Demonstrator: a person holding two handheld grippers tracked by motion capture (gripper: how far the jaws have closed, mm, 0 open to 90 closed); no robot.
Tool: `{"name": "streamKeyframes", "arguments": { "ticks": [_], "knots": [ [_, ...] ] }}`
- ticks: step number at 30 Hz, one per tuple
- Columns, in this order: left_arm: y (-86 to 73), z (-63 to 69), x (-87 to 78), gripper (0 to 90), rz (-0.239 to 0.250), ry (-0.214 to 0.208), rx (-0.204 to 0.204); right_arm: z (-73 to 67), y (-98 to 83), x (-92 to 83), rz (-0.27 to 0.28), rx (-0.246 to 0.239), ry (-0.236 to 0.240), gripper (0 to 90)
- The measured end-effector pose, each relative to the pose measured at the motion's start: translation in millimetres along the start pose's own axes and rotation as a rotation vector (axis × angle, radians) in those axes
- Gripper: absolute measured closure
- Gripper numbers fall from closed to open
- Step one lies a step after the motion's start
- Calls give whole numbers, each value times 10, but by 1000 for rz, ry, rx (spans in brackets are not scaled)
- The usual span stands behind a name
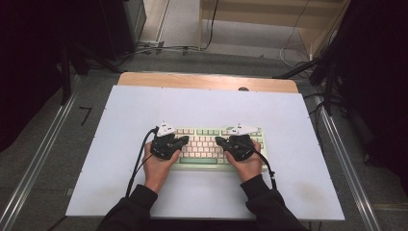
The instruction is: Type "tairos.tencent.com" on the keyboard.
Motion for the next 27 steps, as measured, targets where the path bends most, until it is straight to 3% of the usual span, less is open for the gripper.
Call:
{"name": "streamKeyframes", "arguments": {
  "ticks": [27],
  "knots": [
    [-85, -22, -232, 900, 7, 11, -8, 7, -53, 131, -40, -15, -21, 877]
  ]
}}
Point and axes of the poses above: each handheld gripper's, and its own axes: x roughly forward along the jaws, y roughly out of its top, z roughly to its right, the point moved 5 cm from there along x, roughly forward along the jaws, and after that the axes turned 15 degrees about -y, right-handed, at the moved point
